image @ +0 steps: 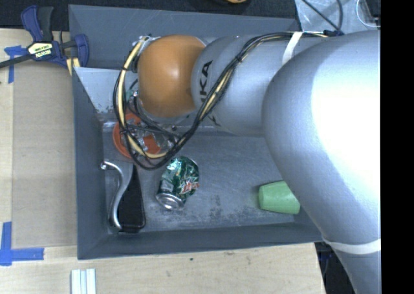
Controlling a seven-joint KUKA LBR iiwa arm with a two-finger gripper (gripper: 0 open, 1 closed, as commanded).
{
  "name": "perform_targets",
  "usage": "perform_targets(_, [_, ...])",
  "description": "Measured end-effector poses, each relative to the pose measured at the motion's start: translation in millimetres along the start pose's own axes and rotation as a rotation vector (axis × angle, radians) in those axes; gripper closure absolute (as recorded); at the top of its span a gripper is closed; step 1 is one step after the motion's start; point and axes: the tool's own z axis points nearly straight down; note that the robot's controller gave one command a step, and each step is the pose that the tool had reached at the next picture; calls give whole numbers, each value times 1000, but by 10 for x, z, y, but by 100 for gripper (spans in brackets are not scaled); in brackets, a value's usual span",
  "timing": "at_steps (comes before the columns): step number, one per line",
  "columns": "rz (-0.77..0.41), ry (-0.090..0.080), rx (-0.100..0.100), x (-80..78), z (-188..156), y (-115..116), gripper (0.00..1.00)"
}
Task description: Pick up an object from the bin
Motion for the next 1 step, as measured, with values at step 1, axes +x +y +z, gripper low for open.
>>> perform_targets(1, [-15, -5, 1, -5, -195, 260, 100])
